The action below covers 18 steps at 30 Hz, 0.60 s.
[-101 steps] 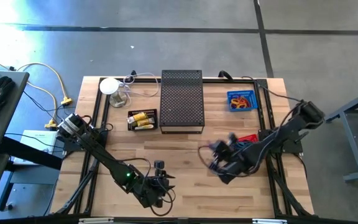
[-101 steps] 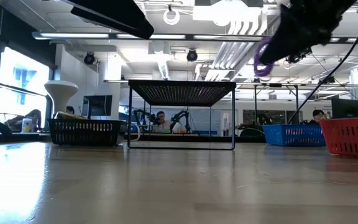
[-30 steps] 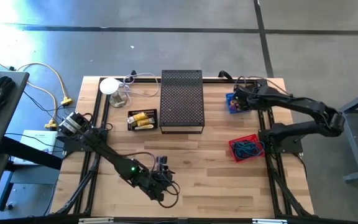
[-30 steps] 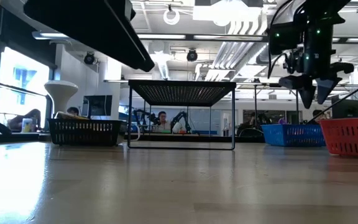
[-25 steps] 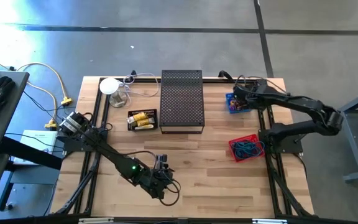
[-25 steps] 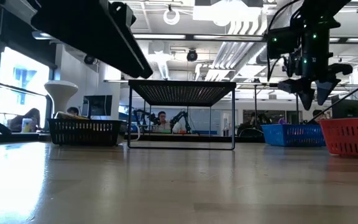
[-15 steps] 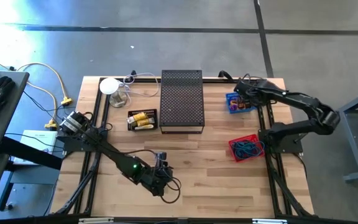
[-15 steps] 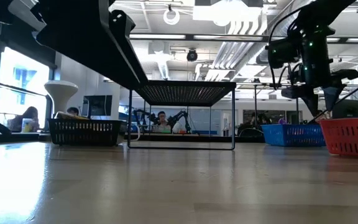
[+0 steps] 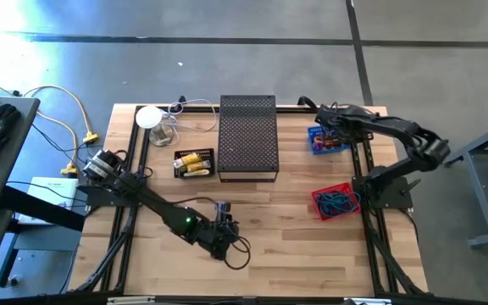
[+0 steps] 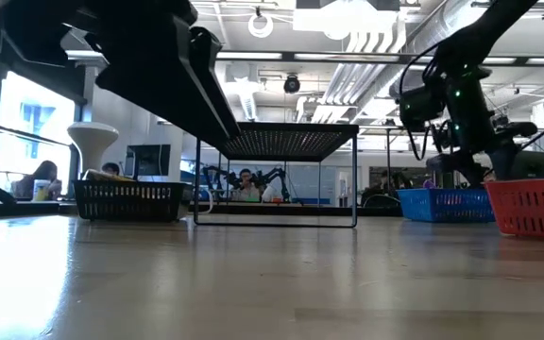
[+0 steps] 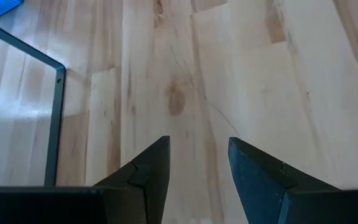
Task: Pick & Place Office Desk Supplies
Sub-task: Put the blue bin on the shelf
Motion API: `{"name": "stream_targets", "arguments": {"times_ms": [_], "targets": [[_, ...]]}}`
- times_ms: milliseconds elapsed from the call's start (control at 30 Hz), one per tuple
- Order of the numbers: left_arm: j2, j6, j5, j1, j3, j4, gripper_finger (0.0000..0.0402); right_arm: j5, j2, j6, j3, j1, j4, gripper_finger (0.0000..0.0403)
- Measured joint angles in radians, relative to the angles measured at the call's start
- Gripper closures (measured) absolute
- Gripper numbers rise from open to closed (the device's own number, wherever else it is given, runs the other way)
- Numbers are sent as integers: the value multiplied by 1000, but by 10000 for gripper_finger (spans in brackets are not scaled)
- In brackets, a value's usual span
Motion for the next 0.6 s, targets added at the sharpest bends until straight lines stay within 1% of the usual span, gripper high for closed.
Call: {"name": "stream_targets", "arguments": {"times_ms": [133,267,333,400,500,600], "targets": [[0,0,0,14,0,0,247,2,61,-27,0,-30,25,215],[0,0,0,15,-7,2,247,11,90,-26,0,-34,13,215],[0,-3,1,15,-10,3,247,-17,96,-27,0,-34,22,215],[0,-10,1,15,-12,5,247,-76,97,-47,-6,-34,57,218],[0,-17,2,15,-12,5,247,-120,97,-58,-11,-33,83,240],[0,-17,2,15,-12,4,247,-125,97,-75,-12,-33,75,282]]}}
